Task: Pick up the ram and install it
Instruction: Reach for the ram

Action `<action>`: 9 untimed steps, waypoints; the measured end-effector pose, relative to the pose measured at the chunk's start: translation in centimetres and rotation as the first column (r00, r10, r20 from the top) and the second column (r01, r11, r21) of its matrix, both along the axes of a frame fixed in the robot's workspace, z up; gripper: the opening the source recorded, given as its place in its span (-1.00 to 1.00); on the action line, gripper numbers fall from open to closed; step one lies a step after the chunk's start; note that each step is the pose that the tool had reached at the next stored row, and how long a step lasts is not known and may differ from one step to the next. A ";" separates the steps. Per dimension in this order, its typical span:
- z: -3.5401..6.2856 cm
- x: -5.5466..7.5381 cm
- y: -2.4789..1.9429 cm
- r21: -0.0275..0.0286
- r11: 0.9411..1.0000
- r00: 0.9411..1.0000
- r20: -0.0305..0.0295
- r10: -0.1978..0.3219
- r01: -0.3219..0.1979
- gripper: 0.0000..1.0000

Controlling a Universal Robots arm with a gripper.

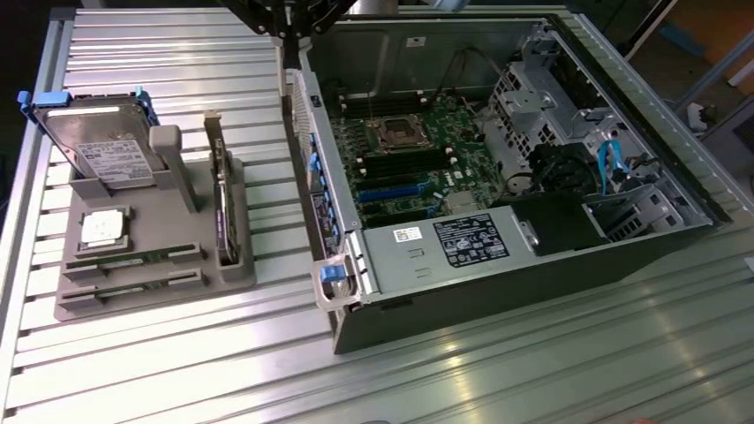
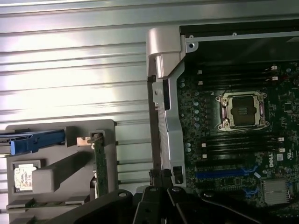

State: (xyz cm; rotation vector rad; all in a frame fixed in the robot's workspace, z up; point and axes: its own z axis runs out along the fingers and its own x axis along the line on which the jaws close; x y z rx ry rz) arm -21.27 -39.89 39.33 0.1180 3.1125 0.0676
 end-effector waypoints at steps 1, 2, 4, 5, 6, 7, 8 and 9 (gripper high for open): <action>0.00 -0.2 0.00 0.000 1.000 1.000 0.000 0.000 0.000 -0.78; 0.00 -0.4 0.00 0.000 1.000 1.000 0.000 0.000 0.000 -0.78; 0.00 -1.0 0.00 0.000 1.000 1.000 0.000 0.000 0.000 -0.78; 0.00 -1.4 0.00 0.000 1.000 1.000 0.000 0.000 0.000 -0.78; 0.00 -1.7 0.00 0.000 1.000 1.000 0.000 0.000 0.000 -0.78; 0.00 -2.1 0.00 0.000 1.000 1.000 0.000 0.000 0.000 -0.78; 0.00 -2.3 0.00 0.000 1.000 1.000 0.000 0.000 0.000 -0.78; 0.00 -2.5 0.00 0.000 1.000 1.000 0.000 0.000 0.000 -0.78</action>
